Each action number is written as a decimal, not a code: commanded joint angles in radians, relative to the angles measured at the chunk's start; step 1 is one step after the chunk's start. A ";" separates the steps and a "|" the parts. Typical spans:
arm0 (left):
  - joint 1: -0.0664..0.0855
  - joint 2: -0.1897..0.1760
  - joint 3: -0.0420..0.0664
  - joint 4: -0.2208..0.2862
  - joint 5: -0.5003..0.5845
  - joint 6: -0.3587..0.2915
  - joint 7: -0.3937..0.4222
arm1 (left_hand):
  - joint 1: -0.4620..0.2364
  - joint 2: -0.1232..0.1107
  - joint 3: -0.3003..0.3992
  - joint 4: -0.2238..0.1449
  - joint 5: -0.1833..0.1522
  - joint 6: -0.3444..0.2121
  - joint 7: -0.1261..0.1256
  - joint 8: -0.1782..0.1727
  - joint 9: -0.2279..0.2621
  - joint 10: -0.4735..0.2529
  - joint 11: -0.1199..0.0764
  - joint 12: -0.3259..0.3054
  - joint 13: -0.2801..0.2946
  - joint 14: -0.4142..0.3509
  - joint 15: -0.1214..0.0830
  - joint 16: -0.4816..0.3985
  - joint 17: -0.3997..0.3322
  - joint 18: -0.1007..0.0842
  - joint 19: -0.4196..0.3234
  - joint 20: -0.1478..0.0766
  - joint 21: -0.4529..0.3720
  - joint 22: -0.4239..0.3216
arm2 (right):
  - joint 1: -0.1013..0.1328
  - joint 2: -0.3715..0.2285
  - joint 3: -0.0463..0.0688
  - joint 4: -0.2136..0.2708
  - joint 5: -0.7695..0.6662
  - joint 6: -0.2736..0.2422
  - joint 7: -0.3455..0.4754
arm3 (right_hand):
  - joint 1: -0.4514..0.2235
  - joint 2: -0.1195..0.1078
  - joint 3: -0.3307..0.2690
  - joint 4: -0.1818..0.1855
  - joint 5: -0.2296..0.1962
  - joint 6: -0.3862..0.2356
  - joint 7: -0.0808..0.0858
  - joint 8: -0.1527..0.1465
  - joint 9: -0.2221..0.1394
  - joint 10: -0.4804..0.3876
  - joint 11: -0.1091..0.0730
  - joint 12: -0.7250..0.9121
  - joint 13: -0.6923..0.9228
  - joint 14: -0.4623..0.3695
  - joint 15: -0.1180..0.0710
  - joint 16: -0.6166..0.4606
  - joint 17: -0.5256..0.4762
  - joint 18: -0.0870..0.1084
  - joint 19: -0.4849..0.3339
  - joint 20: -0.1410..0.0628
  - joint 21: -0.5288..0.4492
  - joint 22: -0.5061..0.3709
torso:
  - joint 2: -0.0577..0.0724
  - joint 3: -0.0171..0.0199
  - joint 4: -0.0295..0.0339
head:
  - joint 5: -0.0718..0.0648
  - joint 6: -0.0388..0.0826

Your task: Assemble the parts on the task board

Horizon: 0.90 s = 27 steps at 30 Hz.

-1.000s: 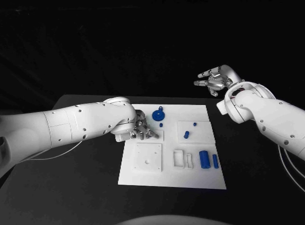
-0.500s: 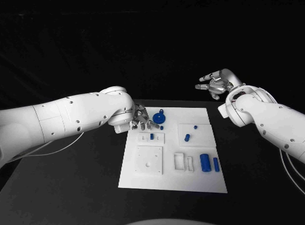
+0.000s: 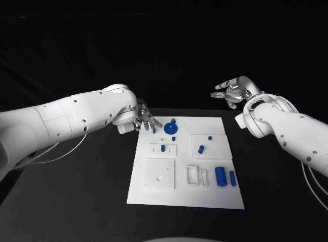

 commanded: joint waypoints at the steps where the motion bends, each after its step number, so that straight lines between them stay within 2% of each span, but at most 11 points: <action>1: 0.006 0.015 0.001 -0.042 0.009 0.028 0.007 | -0.008 -0.007 0.005 0.011 -0.039 -0.005 -0.002 -0.001 0.000 0.048 0.006 -0.002 0.004 -0.010 0.000 -0.004 0.001 -0.014 -0.002 0.003 -0.006 0.015 | 0.000 -0.001 0.000 0.002 0.005 0.009 0.000 | 0.001 -0.005 0.000 0.005 0.005 -0.001 0.002 0.002 0.001 -0.003 0.002 -0.004 -0.001 0.003 -0.001 -0.003 -0.001 0.006 0.058 -0.005 -0.004 0.069 | 0.001 0.0000 0.0011 | 0.001 0.002; 4: 0.008 0.031 0.001 -0.080 0.005 0.026 0.011 | -0.006 -0.038 0.027 0.046 -0.053 -0.003 -0.001 -0.001 0.000 0.048 0.007 -0.007 0.010 -0.011 0.000 -0.005 -0.001 -0.013 -0.002 0.004 -0.006 0.016 | 0.000 -0.002 0.000 0.004 0.007 0.009 0.000 | 0.001 -0.005 0.000 0.005 0.005 -0.001 0.002 0.002 0.001 -0.003 0.002 -0.004 -0.001 0.003 -0.001 -0.003 -0.001 0.006 0.058 -0.005 -0.004 0.069 | 0.002 -0.0007 -0.0005 | 0.005 0.001; 5: 0.008 0.034 0.001 -0.087 0.003 0.026 0.012 | -0.005 -0.041 0.029 0.052 -0.055 -0.003 0.000 -0.002 0.001 0.048 0.007 -0.007 0.011 -0.011 0.001 -0.005 -0.001 -0.013 -0.002 0.004 -0.007 0.016 | 0.000 -0.003 0.000 0.004 0.007 0.009 0.000 | 0.001 -0.005 0.000 0.005 0.005 -0.001 0.002 0.002 0.001 -0.003 0.002 -0.004 -0.001 0.003 -0.001 -0.003 -0.001 0.006 0.058 -0.005 -0.004 0.069 | 0.003 -0.0010 -0.0009 | 0.005 0.002; 14: 0.005 0.083 0.000 -0.182 -0.016 0.042 0.018 | -0.004 -0.047 0.030 0.068 -0.061 -0.004 0.000 -0.002 0.003 0.048 0.007 -0.009 0.015 -0.011 0.000 -0.006 -0.002 -0.013 -0.002 0.004 -0.007 0.016 | 0.000 -0.005 0.000 0.013 0.007 0.009 -0.001 | 0.001 -0.005 0.000 0.005 0.005 -0.001 0.002 0.002 0.001 -0.003 0.002 -0.004 -0.001 0.003 -0.001 -0.003 -0.001 0.006 0.058 -0.005 -0.004 0.069 | 0.013 -0.0068 -0.0075 | 0.009 0.009; 21: 0.000 0.108 0.000 -0.234 -0.024 0.064 0.023 | -0.005 -0.049 0.031 0.077 -0.066 -0.007 0.002 -0.003 0.007 0.048 0.009 -0.015 0.017 -0.015 0.001 -0.009 -0.006 -0.013 -0.004 0.004 -0.009 0.016 | 0.000 -0.005 0.000 0.017 0.007 0.009 -0.001 | 0.001 -0.005 0.000 0.005 0.005 -0.001 0.002 0.002 0.001 -0.003 0.002 -0.004 -0.001 0.003 -0.001 -0.003 -0.001 0.006 0.058 -0.005 -0.004 0.069 | 0.017 -0.0068 -0.0083 | 0.007 0.011; 24: -0.004 0.116 0.000 -0.250 -0.046 0.079 0.026 | -0.007 -0.061 0.035 0.089 -0.103 -0.008 0.004 -0.003 0.009 0.048 0.010 -0.020 0.018 -0.019 0.002 -0.012 -0.011 -0.012 -0.008 0.006 -0.012 0.015 | 0.000 -0.004 0.000 0.018 0.007 0.009 -0.001 | 0.004 -0.006 0.000 0.011 0.006 -0.001 0.002 0.002 0.001 -0.003 0.001 -0.004 -0.001 0.003 -0.001 -0.003 0.001 0.006 0.058 -0.005 -0.002 0.069 | 0.017 -0.0074 -0.0084 | 0.008 0.010; 27: -0.007 0.123 0.000 -0.262 -0.056 0.089 0.028 | -0.006 -0.065 0.038 0.096 -0.106 -0.009 0.004 -0.004 0.010 0.047 0.011 -0.023 0.019 -0.021 0.003 -0.014 -0.014 -0.012 -0.008 0.007 -0.013 0.016 | 0.000 -0.003 0.000 0.017 0.007 0.009 -0.001 | 0.004 -0.006 0.000 0.011 0.006 -0.001 0.002 0.002 0.001 -0.003 0.001 -0.004 -0.001 0.003 -0.001 -0.003 0.001 0.006 0.058 -0.005 -0.002 0.069 | 0.016 -0.0072 -0.0085 | 0.008 0.007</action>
